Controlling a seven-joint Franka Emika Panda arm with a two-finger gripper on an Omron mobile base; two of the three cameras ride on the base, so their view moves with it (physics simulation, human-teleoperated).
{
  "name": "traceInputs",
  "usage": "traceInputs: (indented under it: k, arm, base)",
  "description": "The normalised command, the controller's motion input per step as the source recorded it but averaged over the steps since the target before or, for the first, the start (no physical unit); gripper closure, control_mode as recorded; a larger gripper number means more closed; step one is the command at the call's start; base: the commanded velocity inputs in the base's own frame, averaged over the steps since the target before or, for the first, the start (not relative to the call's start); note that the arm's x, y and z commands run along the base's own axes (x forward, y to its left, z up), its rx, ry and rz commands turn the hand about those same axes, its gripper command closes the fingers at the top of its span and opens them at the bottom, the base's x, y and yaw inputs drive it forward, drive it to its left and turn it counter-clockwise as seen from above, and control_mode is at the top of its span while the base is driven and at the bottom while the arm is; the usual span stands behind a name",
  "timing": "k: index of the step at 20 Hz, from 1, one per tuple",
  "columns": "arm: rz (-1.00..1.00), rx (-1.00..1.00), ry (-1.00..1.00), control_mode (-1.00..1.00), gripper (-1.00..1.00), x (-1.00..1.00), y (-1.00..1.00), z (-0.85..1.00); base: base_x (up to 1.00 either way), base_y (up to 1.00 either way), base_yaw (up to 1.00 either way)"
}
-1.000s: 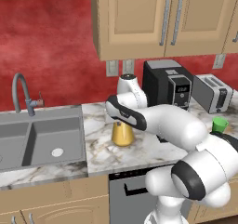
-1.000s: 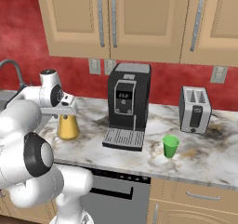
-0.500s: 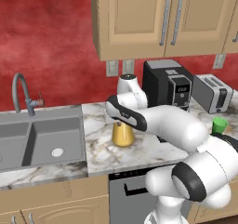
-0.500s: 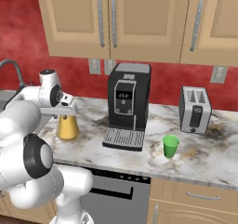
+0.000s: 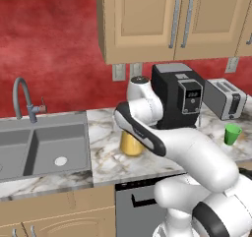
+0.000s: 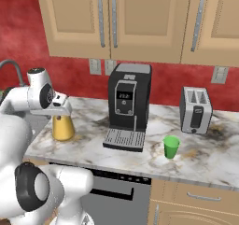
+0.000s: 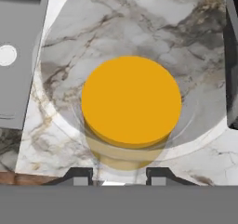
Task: Place the pitcher and cup on the dining counter for serving.
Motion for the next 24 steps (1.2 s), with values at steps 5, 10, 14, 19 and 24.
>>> traceInputs:
  k: [5, 10, 14, 19, 24]
  arm:
    - [0.0, 0.0, -0.11, -1.0, 1.0, -0.52, 0.0, 0.7]
    - [0.01, 0.0, -0.2, -1.0, 1.0, -0.57, -0.11, 0.85]
    - [0.07, 0.0, -0.26, -1.0, 1.0, -0.64, -0.26, 0.92]
    - [0.08, 0.0, -0.24, -1.0, 1.0, -0.57, -0.22, 0.7]
    - [0.01, 0.0, -0.01, -1.0, 1.0, -0.08, -0.06, 0.05]
  base:
    - [0.0, 0.0, 0.0]
    - [0.0, 0.0, 0.0]
    - [0.0, 0.0, 0.0]
    - [0.0, 0.0, 0.0]
    - [0.0, 0.0, 0.0]
